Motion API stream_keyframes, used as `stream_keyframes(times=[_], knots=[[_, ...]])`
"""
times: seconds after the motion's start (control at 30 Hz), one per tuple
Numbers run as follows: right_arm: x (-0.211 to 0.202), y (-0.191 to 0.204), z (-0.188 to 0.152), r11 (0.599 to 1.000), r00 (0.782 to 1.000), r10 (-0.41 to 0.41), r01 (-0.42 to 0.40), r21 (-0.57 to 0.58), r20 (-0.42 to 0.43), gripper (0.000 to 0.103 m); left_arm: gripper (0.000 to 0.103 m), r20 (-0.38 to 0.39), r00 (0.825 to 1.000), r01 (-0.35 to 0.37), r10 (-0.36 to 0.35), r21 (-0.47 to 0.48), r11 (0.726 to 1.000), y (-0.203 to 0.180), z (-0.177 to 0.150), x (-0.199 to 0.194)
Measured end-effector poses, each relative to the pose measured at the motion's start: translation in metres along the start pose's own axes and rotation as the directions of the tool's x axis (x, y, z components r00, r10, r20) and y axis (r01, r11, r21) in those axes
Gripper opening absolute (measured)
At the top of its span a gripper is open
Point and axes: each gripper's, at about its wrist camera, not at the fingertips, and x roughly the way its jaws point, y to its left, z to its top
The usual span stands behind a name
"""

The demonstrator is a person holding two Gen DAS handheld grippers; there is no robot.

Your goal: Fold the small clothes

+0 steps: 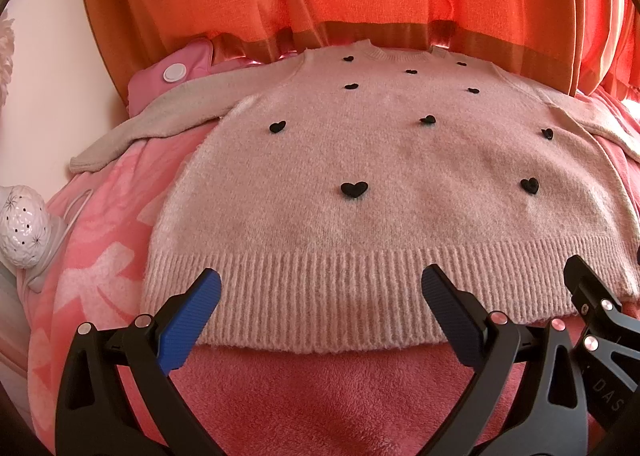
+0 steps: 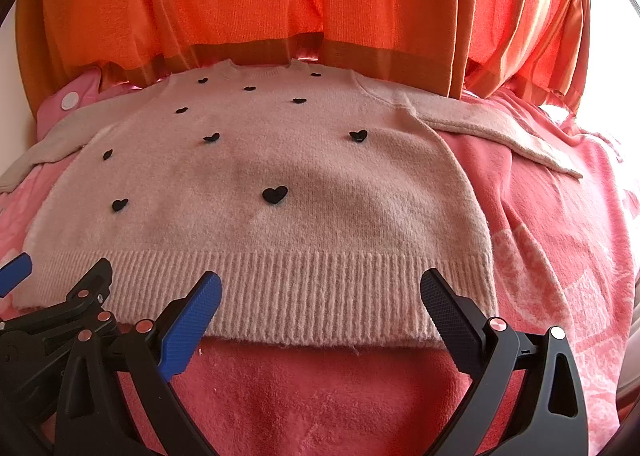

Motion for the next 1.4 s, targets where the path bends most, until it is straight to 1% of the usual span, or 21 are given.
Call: stream_keyframes(times=[1.27,1.37,1.4], knots=[[0.0016,0.0019,-0.0010,1.000,1.000,-0.003,0.003,-0.001,-0.005,0.098,0.098,0.003,1.000,-0.002,0.002,0.003,1.000,0.0003,-0.0019,0.0008],[0.0017,0.0015,-0.0006,1.000,1.000,0.005,-0.005,-0.003,-0.012,0.098,0.098,-0.001,1.000,0.000,0.000,0.002,1.000,0.0002,-0.0016,0.0007],[0.0005,-0.0003,0.0014,1.000,0.999,0.025,-0.025,-0.004,-0.019,0.098,0.098,-0.001,1.000,0.007,-0.007,0.001,1.000,0.0014,-0.0015,0.0004]])
